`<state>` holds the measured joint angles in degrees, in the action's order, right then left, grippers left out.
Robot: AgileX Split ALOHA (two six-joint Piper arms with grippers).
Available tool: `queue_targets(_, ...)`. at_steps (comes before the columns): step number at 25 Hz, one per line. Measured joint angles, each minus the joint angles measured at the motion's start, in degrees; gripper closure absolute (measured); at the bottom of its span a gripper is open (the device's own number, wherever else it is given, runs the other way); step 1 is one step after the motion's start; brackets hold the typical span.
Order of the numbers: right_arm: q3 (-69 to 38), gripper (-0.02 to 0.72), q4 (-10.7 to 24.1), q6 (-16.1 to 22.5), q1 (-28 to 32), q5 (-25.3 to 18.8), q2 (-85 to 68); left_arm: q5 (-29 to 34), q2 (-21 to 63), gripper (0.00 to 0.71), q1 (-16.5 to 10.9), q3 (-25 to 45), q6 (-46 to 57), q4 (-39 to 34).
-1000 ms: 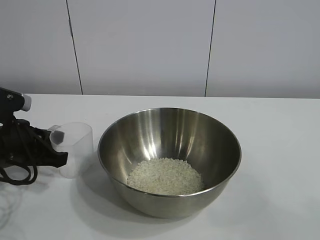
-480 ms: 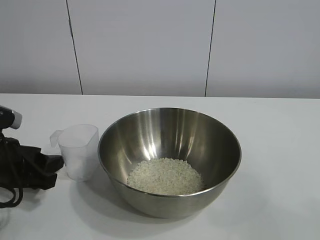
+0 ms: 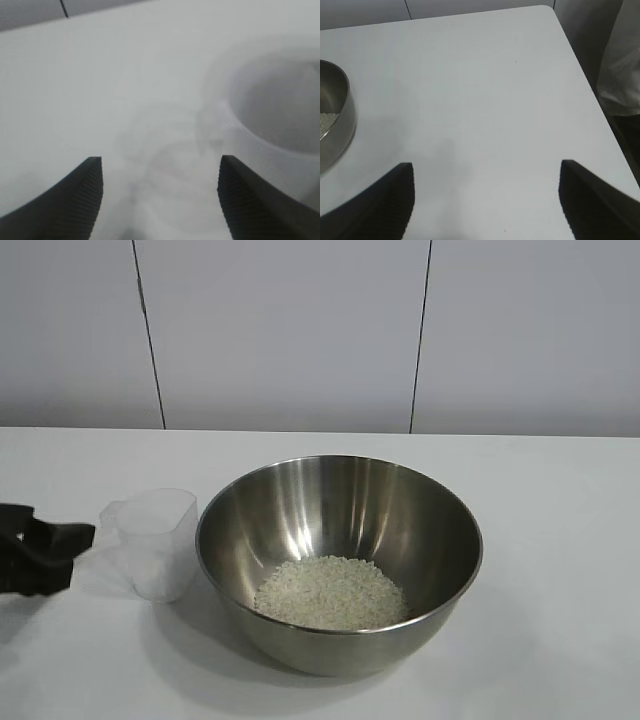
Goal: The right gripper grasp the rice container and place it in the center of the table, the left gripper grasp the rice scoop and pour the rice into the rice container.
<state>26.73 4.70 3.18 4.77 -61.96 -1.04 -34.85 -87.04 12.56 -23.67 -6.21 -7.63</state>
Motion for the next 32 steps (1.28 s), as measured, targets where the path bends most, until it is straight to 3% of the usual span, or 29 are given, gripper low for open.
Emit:
queue_targets(5,0.0,0.159,0.0,0.0,0.0,0.0,0.0,37.1,6.7,0.231,0.0,-16.9,6.6,-1.1)
queue_targets(7,0.0,0.159,0.0,0.0,0.0,0.0,0.0,49.3,7.0,0.228,0.0,-25.0,7.5,-0.9)
queue_targets(10,0.0,0.159,0.0,0.0,0.0,0.0,0.0,63.3,6.5,0.194,-1.6,-35.1,6.9,1.2)
queue_targets(12,0.0,0.159,0.0,0.0,0.0,0.0,0.0,69.9,5.9,0.161,-4.7,-40.4,4.2,4.1)
queue_targets(15,0.0,0.159,0.0,0.0,0.0,0.0,0.0,76.5,5.5,0.121,-12.1,-46.0,-0.3,9.9)
queue_targets(22,0.0,0.159,0.0,0.0,0.0,0.0,0.0,84.4,5.2,0.105,-36.5,-50.8,-8.5,21.3)
queue_targets(24,0.0,0.159,0.0,0.0,0.0,0.0,0.0,85.2,5.3,0.105,-41.8,-50.8,-11.7,24.4)
queue_targets(26,0.0,0.159,0.0,0.0,0.0,0.0,0.0,85.7,6.1,0.105,-44.5,-50.8,-15.9,27.5)
queue_targets(32,0.0,0.159,0.0,0.0,0.0,0.0,0.0,86.5,15.3,0.104,-44.7,-50.8,-25.5,42.0)
